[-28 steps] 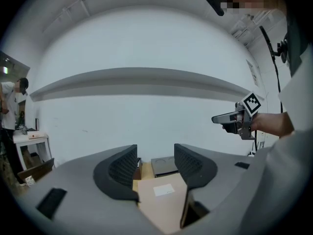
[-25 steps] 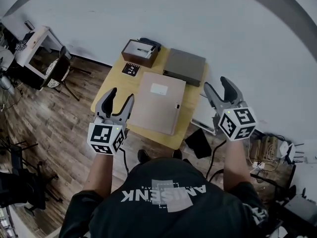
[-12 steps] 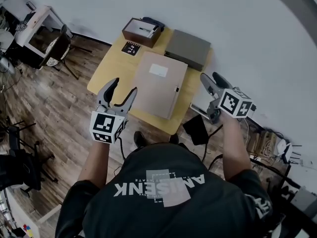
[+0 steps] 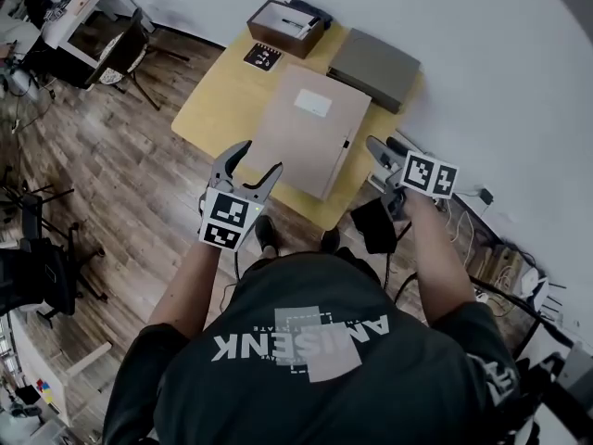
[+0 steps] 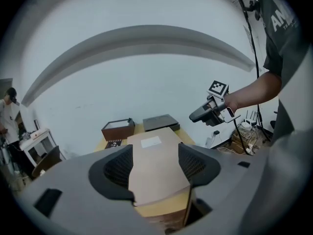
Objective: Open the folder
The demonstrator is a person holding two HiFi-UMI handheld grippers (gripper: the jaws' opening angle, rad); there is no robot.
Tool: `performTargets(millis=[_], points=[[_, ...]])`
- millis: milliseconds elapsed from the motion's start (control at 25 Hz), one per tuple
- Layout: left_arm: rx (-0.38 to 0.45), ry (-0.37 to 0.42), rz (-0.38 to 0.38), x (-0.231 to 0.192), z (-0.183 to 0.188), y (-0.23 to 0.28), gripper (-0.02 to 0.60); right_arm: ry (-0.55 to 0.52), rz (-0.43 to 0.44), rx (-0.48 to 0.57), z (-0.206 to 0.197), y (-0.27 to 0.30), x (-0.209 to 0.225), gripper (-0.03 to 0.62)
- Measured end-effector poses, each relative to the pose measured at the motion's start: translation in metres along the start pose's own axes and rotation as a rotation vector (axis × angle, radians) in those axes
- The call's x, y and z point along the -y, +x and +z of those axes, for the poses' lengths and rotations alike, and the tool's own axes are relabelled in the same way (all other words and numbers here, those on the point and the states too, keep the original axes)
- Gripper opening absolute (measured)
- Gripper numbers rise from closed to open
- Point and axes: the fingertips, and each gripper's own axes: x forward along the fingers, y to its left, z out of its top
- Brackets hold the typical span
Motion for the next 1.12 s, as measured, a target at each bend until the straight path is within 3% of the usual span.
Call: performTargets(millis=[160,360,560,720,920,1120], points=[[-0.064,-0.014,-0.028,0.014,-0.016,0.008,0.281,0.056,0.033,-0.06,-0.018,0.017,0.008,0.278],[-0.15,0.085,-0.014,0.03,-0.045,0.013,0.281,0.057,0.023,-0.15,-0.046,0.035,0.022,0.278],[-0.227,0.135,-0.027,0.042,-0.077,0.025,0.281,0.065,0.028,-0.199,-0.066,0.053,0.034,0.278],[-0.241,0.12,-0.054,0.05,-0.087,0.036,0.281,0.11,0.04,-0.233,-0.073,0.066,0.037,0.278],[-0.27,0.153,-0.075,0.056,-0.102,0.051,0.281,0.158,0.022,-0.277,-0.083,0.078,0.046,0.278],[-0.318,0.28,-0.081,0.061,-0.116,0.06,0.281,0.211,0.025,-0.301,-0.088,0.085,0.05,0.278]])
